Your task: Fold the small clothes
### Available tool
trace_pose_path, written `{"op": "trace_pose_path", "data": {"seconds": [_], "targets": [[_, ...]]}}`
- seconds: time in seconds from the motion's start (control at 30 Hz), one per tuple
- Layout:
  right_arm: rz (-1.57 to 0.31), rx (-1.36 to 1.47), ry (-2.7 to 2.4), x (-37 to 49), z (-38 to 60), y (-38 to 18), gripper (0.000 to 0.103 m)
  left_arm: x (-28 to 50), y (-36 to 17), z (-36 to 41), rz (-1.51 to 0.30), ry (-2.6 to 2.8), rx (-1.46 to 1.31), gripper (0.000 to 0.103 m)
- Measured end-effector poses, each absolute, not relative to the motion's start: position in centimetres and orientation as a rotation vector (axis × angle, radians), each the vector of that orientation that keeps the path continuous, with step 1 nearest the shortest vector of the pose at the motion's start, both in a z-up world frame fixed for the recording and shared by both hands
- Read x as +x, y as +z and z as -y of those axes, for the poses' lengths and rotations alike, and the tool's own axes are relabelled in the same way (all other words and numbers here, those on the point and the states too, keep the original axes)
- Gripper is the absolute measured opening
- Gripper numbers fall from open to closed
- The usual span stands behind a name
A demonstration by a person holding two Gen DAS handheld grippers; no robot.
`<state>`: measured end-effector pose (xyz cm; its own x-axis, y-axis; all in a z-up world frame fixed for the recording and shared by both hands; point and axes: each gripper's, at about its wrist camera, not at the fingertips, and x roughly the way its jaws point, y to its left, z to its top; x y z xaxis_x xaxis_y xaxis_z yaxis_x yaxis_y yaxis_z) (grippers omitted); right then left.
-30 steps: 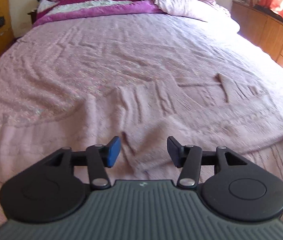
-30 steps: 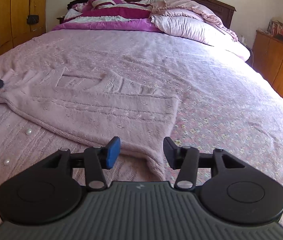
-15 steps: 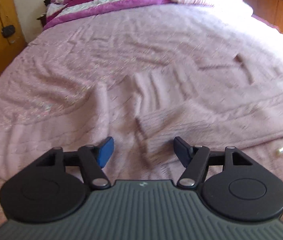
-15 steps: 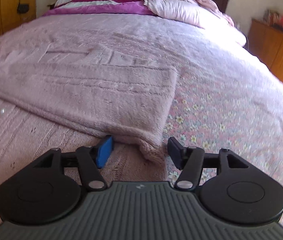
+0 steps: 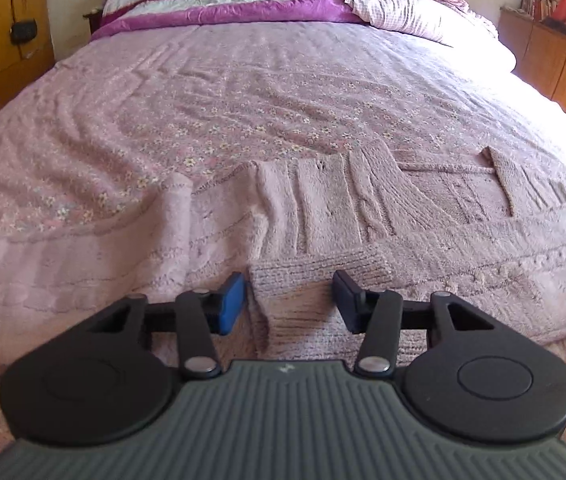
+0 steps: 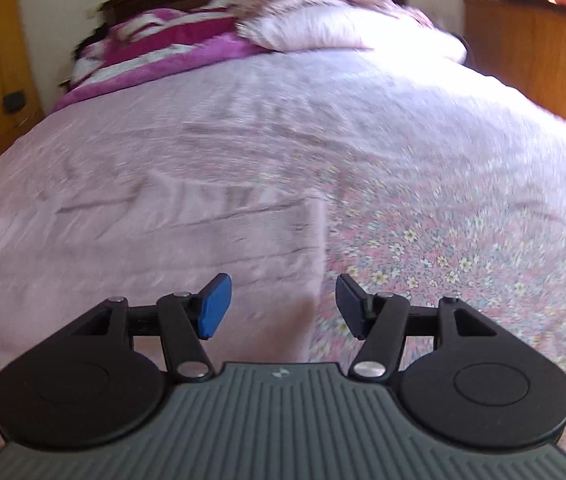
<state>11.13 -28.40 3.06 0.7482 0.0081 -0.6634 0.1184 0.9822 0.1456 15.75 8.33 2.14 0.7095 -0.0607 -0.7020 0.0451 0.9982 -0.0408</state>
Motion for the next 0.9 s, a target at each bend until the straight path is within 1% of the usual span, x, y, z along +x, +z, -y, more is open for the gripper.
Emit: {"op": "trace_pose_path", "data": {"seconds": [0.03, 0.07, 0.1, 0.13, 0.17, 0.2, 0.23, 0.3, 0.37, 0.43, 0.47, 0.5, 0.53, 0.67, 0.77, 0.9], "targets": [[-0.719, 0.209, -0.06, 11.6, 28.7, 2.7, 0.066, 15.6, 2.2, -8.0, -0.77, -0.065, -0.001, 0.027], [-0.708, 0.231, -0.056, 12.0, 28.8, 2.3, 0.066, 15.5, 2.2, -7.6, -0.763, -0.083, 0.02, 0.019], [-0.697, 0.245, -0.054, 12.2, 28.9, 2.0, 0.066, 15.4, 2.3, -7.5, -0.754, -0.111, 0.022, 0.013], [-0.691, 0.249, -0.054, 12.2, 28.8, 1.7, 0.063, 15.2, 2.4, -7.2, -0.735, -0.114, 0.032, 0.013], [-0.682, 0.242, -0.054, 12.3, 28.6, 1.4, 0.053, 14.9, 2.6, -6.9, -0.706, -0.109, 0.059, 0.013], [-0.666, 0.242, -0.049, 12.2, 28.5, 1.3, 0.025, 14.7, 2.8, -6.7, -0.675, -0.104, 0.088, 0.013], [-0.647, 0.258, -0.058, 11.9, 28.6, 1.3, 0.01, 14.6, 2.9, -6.5, -0.654, -0.097, 0.106, 0.013], [-0.62, 0.28, -0.091, 11.7, 29.0, 1.5, 0.009, 14.9, 2.7, -6.3, -0.654, -0.083, 0.119, 0.013], [-0.618, 0.271, -0.117, 11.7, 29.1, 1.4, 0.009, 15.7, 1.8, -5.9, -0.701, -0.057, 0.152, 0.019], [-0.64, 0.264, -0.127, 12.0, 29.2, 1.0, 0.009, 15.8, 1.1, -5.3, -0.696, -0.024, 0.21, 0.039], [-0.642, 0.257, -0.133, 12.0, 29.2, 0.8, 0.009, 15.6, 1.1, -5.0, -0.682, -0.001, 0.252, 0.046], [-0.642, 0.251, -0.137, 12.1, 29.1, 0.7, 0.01, 15.5, 1.0, -4.8, -0.674, 0.021, 0.293, 0.058], [-0.642, 0.245, -0.143, 12.1, 29.0, 0.7, 0.01, 15.4, 1.1, -4.8, -0.67, 0.035, 0.314, 0.063], [-0.644, 0.256, -0.144, 12.1, 29.2, 0.8, 0.012, 15.7, 1.8, -6.5, -0.706, 0.04, 0.227, 0.066], [-0.642, 0.255, -0.15, 11.9, 29.5, 1.3, 0.017, 15.7, 2.2, -7.8, -0.719, 0.061, 0.176, 0.066], [-0.628, 0.259, -0.145, 10.8, 29.7, 2.3, 0.029, 14.9, 2.9, -8.5, -0.725, 0.051, 0.124, 0.064]]}}
